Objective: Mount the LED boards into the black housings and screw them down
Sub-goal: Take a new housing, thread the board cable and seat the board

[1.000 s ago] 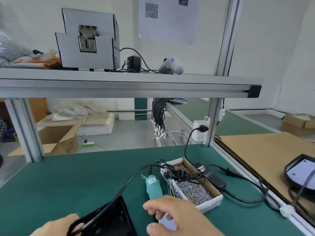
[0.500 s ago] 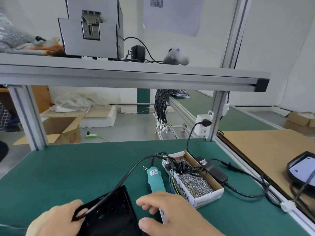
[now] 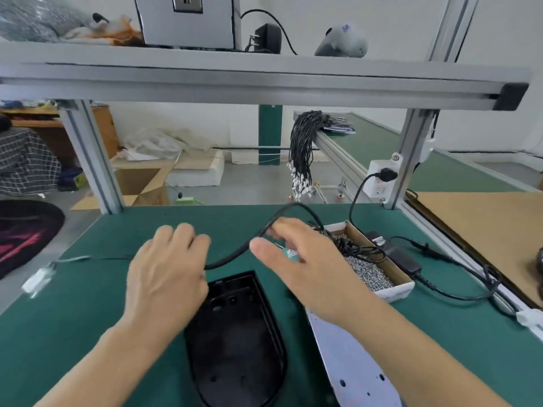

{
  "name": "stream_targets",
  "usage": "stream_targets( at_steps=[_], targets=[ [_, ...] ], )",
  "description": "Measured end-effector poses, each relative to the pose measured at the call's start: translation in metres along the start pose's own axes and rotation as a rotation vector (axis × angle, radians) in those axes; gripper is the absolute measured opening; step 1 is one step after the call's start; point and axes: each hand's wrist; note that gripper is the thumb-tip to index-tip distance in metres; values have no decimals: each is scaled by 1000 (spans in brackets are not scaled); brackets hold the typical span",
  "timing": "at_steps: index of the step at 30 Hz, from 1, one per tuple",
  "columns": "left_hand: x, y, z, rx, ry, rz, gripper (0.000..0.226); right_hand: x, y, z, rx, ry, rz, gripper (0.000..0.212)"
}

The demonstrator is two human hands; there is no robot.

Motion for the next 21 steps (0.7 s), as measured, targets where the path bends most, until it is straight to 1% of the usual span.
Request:
stream_targets(
  at_steps=[1,2,4,5,6,7,8,9,10,11,12,13,14,15,16,17,18,19,20,21],
  targets=[
    [8,-5,-11,29,103,3,27,9,0,8,-50,20,-51,36],
    [14,-9,-21,44,183,24,24,17,-3,14,-244,48,-123,46],
    [21,-11,-32,60,280,42,19,32,-16,22,-754,68,-305,55],
    [22,-10,-36,70,323,49,19,38,-21,25,-868,40,-376,55],
    [22,-8,-41,82,370,71,20,43,-21,27,-871,4,-389,54],
    [19,-5,-49,104,421,102,24,48,-17,30,-802,-5,-322,56],
    [16,-1,-59,135,463,142,29,54,-9,33,-667,30,-155,66],
    [11,4,-69,161,499,174,32,59,3,37,-471,102,90,77],
    [6,9,-79,157,522,209,34,62,17,40,-260,182,311,81],
    [1,12,-86,125,532,253,38,64,29,42,-88,230,441,76],
    [-2,14,-91,86,541,287,40,67,37,40,58,242,503,66],
    [-5,12,-91,45,555,284,41,70,42,38,175,238,539,53],
    [-8,8,-87,15,572,244,41,71,45,35,262,223,552,39],
    [-13,4,-81,-22,587,174,43,72,46,34,328,205,520,29],
    [-18,0,-75,-91,578,107,48,72,45,31,359,181,444,26],
    [-25,-2,-67,-210,540,50,54,73,39,30,290,121,330,26],
    [-31,-6,-55,-347,419,-26,55,74,29,29,125,33,209,26],
    [-38,-8,-42,-480,208,-97,49,74,19,25,-83,-54,124,24],
    [-43,-8,-28,-581,-63,-138,40,73,8,19,-284,-87,80,23],
    [-49,-5,-12,-641,-362,-62,37,69,-2,14,-424,-60,74,25]
  ],
)
Point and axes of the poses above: each hand's wrist, its own x-axis towards the middle knuckle, its own y-axis out of the palm, z = x × y, and after that the axes turned 5 degrees about y, right-handed
